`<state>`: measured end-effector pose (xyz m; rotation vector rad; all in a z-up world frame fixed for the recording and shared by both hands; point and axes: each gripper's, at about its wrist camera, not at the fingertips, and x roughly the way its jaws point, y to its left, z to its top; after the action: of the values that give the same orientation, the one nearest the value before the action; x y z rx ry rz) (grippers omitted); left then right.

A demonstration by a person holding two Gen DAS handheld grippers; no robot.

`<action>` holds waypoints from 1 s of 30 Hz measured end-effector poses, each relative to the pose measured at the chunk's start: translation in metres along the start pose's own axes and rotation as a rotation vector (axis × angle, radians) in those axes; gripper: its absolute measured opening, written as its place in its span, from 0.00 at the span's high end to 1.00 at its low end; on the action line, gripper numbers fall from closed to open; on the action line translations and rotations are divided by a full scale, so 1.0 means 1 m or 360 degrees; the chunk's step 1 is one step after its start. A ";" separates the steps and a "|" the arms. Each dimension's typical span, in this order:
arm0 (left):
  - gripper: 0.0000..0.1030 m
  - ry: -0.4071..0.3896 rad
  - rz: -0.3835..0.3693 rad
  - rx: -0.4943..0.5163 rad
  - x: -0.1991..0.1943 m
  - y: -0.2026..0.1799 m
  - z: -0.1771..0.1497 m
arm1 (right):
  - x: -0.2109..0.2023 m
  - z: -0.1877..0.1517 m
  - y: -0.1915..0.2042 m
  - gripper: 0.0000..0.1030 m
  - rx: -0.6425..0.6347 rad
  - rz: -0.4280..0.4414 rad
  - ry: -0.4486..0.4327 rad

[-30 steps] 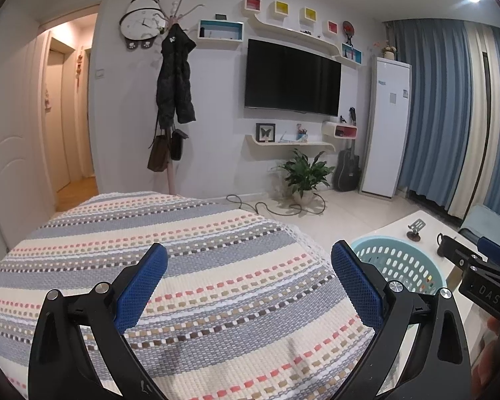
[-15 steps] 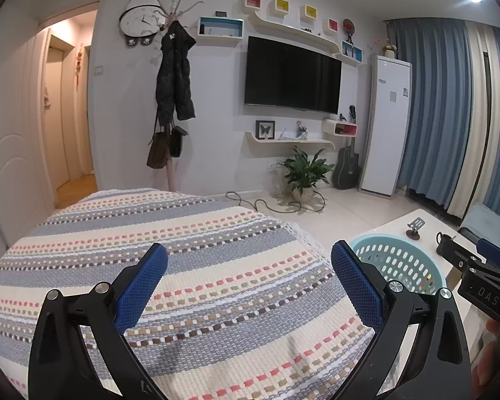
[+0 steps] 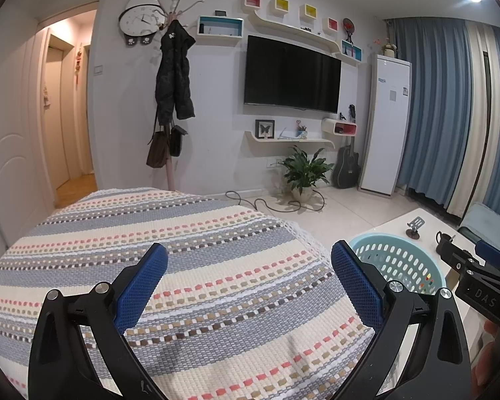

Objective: Collect trash

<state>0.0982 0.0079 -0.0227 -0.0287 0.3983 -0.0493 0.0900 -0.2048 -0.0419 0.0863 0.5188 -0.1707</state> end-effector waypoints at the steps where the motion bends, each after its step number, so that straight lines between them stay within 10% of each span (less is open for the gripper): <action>1: 0.07 0.0001 0.0000 0.0001 0.000 0.000 0.000 | 0.000 0.000 0.000 0.26 0.0000 0.0001 0.0002; 30: 0.07 0.0010 -0.0006 0.0011 0.004 -0.001 -0.002 | 0.003 -0.003 -0.001 0.26 -0.0006 -0.0003 0.0015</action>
<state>0.1014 0.0068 -0.0262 -0.0223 0.4043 -0.0548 0.0907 -0.2060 -0.0458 0.0829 0.5287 -0.1714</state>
